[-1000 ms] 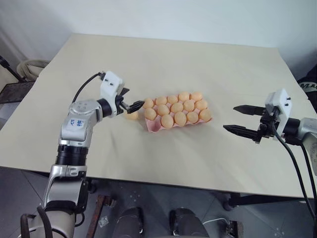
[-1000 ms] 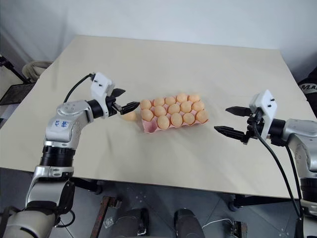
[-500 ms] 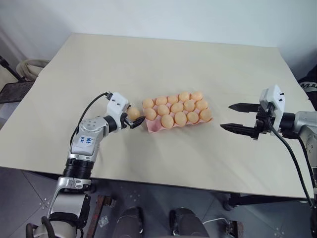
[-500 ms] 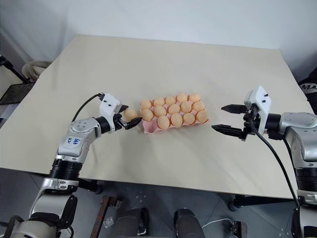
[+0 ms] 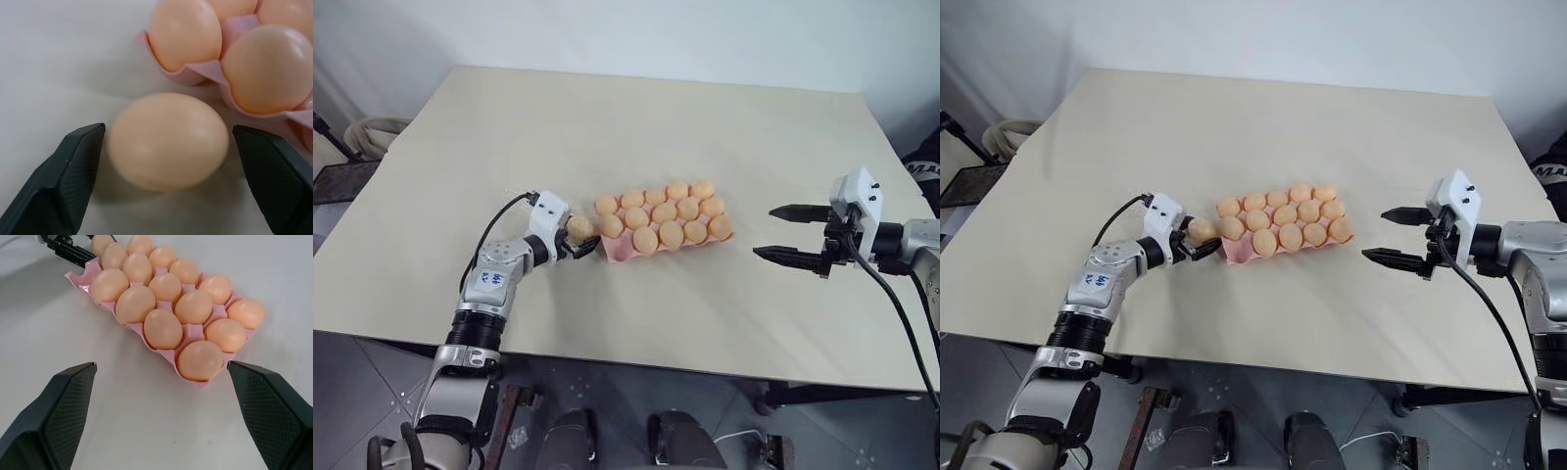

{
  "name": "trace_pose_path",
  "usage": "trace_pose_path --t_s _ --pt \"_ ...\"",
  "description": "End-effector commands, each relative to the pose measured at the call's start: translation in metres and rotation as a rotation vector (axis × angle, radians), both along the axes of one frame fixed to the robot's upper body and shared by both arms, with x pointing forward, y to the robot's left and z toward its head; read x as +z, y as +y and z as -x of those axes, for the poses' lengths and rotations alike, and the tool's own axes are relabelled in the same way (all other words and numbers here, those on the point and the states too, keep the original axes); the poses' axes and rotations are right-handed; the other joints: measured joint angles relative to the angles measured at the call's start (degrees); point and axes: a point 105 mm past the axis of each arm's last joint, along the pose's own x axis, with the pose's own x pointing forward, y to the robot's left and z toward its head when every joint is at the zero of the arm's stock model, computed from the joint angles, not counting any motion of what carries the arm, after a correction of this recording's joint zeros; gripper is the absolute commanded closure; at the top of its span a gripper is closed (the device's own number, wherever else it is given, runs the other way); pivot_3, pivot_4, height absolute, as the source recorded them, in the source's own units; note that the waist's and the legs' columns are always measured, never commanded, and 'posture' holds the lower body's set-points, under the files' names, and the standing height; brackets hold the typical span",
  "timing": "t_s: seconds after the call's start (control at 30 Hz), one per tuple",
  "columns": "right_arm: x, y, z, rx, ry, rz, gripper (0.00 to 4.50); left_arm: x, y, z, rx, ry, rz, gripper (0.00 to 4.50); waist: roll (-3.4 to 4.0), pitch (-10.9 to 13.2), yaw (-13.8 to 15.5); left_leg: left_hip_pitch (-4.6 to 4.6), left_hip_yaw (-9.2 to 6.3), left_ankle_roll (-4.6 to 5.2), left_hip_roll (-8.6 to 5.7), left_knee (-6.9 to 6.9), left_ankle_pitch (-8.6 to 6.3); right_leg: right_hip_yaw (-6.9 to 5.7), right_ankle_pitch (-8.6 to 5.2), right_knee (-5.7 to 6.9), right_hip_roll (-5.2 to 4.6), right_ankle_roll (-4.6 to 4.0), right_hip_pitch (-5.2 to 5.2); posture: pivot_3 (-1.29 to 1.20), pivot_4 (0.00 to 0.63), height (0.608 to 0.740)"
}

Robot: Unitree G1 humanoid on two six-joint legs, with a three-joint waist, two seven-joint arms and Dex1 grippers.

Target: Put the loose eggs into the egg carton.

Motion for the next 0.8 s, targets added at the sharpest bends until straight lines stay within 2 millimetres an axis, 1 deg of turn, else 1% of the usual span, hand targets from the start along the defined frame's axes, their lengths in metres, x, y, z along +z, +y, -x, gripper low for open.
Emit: trace_pose_path --t_s 0.03,0.13,0.23,0.37,0.47,0.53,0.57,0.67,0.73,0.8 --pt "0.018 -0.006 0.003 -0.013 -0.061 0.007 0.00 0.016 -0.006 -0.004 -0.021 -0.057 0.009 0.92 0.00 0.00 0.00 0.00 0.00 0.00 0.00 0.00 0.00 0.00 0.00 0.00 0.00 0.00 0.00 0.00 0.150 0.740" --pt "0.018 -0.006 0.003 -0.018 -0.062 0.008 0.00 0.015 -0.008 -0.005 -0.029 -0.056 0.009 1.90 0.00 0.00 -0.01 0.00 0.00 0.00 0.00 0.00 0.00 0.00 0.00 0.00 0.00 0.00 0.00 0.00 0.150 0.740" --pt "0.018 -0.007 0.003 -0.022 -0.063 0.010 0.00 0.017 -0.006 -0.008 -0.023 -0.065 0.013 2.23 0.00 0.00 0.01 0.00 0.00 0.00 0.00 -0.01 0.00 -0.01 0.00 -0.01 0.00 0.00 0.00 0.00 0.150 0.740" --pt "0.018 -0.008 0.004 -0.029 -0.064 0.011 0.00 0.025 -0.002 -0.006 -0.026 -0.080 0.013 2.28 0.00 0.00 -0.01 0.00 0.00 0.00 0.00 -0.01 0.00 -0.01 0.00 -0.02 0.00 0.00 -0.01 0.00 0.150 0.740" --pt "0.018 -0.009 0.004 -0.034 -0.065 0.011 0.00 0.041 0.003 -0.003 -0.039 -0.104 0.010 2.28 -0.01 0.00 -0.03 -0.01 -0.01 0.00 0.01 -0.02 0.00 -0.01 0.00 -0.01 0.00 0.00 -0.01 0.00 0.150 0.740" --pt "0.018 -0.010 0.005 -0.039 -0.067 0.009 0.00 0.057 0.002 0.004 -0.094 -0.115 0.015 2.28 -0.01 0.00 -0.04 -0.01 -0.01 -0.01 0.00 -0.03 0.00 -0.01 0.00 -0.02 0.00 0.00 -0.01 0.00 0.150 0.740" --pt "0.018 -0.010 0.005 -0.042 -0.068 0.008 0.00 0.066 -0.002 0.010 -0.145 -0.118 0.019 2.28 0.00 0.00 -0.06 -0.01 0.00 -0.01 0.01 -0.04 0.00 0.00 0.00 -0.02 0.00 0.00 -0.02 0.00 0.150 0.740" --pt "0.017 -0.011 0.005 -0.046 -0.072 0.003 0.00 0.082 -0.015 0.024 -0.268 -0.095 0.037 2.28 0.00 0.00 -0.07 -0.01 0.00 -0.02 0.00 -0.05 0.01 -0.01 0.00 -0.02 0.00 0.00 -0.02 0.00 0.150 0.740" --pt "0.017 -0.010 0.005 -0.045 -0.078 -0.004 0.00 0.085 -0.026 0.033 -0.354 -0.065 0.043 2.28 0.00 0.00 0.06 -0.01 0.00 -0.03 0.00 -0.03 0.01 -0.01 0.00 -0.01 0.00 0.00 0.00 0.00 0.150 0.740" --pt "0.019 -0.008 0.006 -0.033 -0.083 -0.022 0.00 0.083 -0.038 0.041 -0.438 -0.024 0.041 2.28 0.00 0.00 0.07 -0.01 -0.01 -0.03 -0.01 -0.02 0.01 -0.02 0.00 -0.04 -0.01 0.00 0.04 0.00 0.150 0.740"
